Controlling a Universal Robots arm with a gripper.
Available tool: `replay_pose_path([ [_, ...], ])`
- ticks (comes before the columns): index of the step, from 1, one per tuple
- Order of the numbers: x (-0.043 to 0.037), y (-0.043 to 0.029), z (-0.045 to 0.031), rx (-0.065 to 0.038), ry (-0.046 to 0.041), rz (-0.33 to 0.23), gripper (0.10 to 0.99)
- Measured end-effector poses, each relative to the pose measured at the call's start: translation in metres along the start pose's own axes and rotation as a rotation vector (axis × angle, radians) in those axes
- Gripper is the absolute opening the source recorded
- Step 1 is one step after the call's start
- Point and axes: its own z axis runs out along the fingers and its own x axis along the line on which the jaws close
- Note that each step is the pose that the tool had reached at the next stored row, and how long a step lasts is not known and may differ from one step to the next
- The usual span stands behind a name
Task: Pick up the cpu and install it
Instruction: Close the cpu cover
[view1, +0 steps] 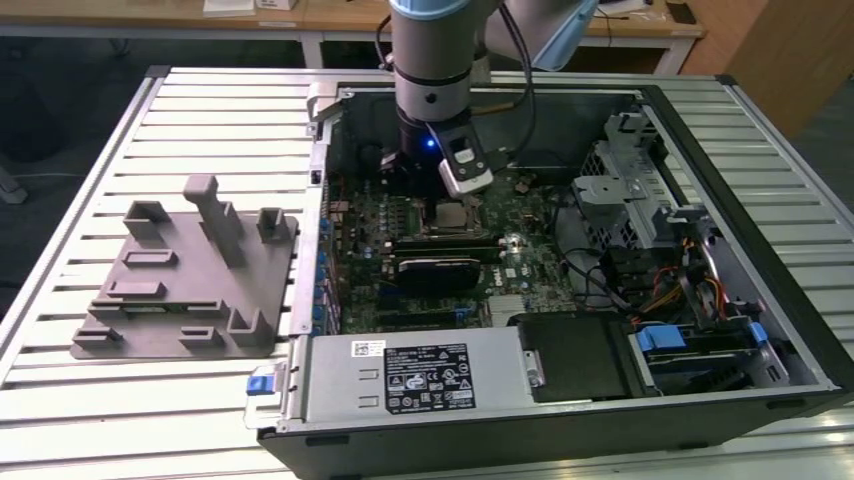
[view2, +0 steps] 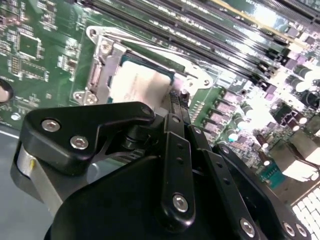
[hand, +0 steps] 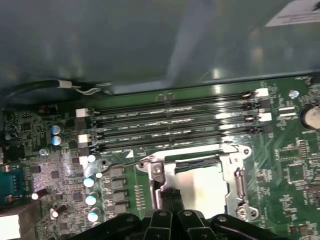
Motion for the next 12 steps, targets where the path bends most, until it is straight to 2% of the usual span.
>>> replay_pose_path([
  [6, 0.0014, -0.0005, 0.0062, 0.0, 0.0002, 0.0, 0.106],
  [12, 0.0002, -0.0003, 0.0071, 0.0, 0.0001, 0.0, 0.106],
])
